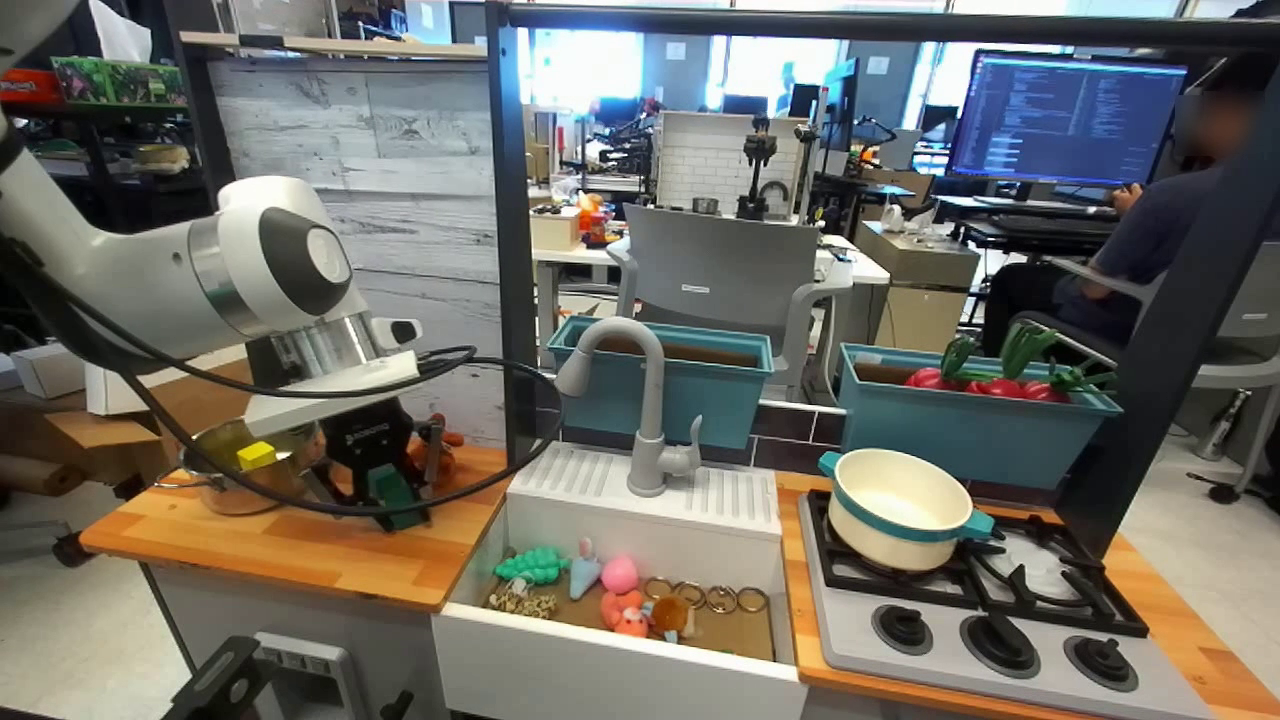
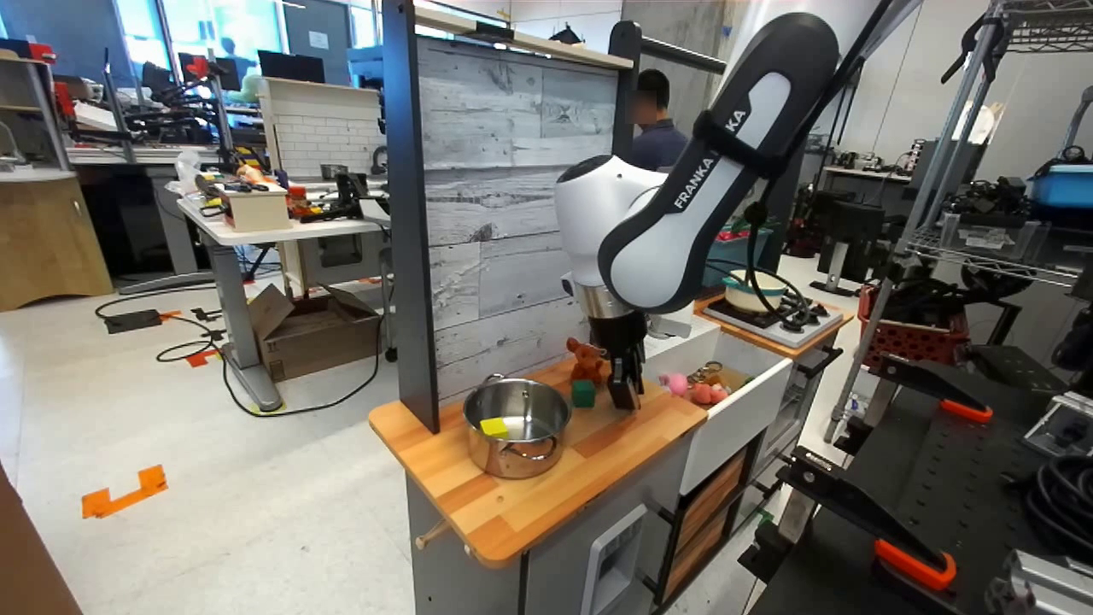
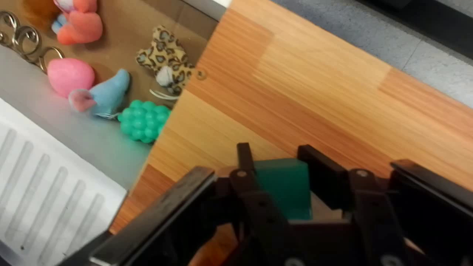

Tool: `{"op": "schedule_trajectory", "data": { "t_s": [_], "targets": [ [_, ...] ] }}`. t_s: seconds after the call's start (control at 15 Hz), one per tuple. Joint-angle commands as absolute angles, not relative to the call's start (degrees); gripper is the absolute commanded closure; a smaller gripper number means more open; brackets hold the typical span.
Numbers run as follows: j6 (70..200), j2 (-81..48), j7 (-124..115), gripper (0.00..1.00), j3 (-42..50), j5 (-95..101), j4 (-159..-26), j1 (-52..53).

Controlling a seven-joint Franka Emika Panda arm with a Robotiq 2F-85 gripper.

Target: Pick up the green block at the front of the counter and put it in the sink

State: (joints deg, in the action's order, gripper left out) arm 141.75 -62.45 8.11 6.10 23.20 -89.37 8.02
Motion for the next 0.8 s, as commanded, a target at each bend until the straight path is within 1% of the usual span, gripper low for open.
{"op": "schedule_trajectory", "data": {
  "t_s": [0.0,0.4,0.73],
  "targets": [
    [143.9,-60.4,7.8,0.88,6.9,22.1,-92.0,4.5],
    [144.9,-60.2,6.4,0.88,7.9,20.8,-91.6,1.3],
    [147.4,-60.4,0.3,0.88,12.2,20.5,-91.4,1.9]
  ]
}}
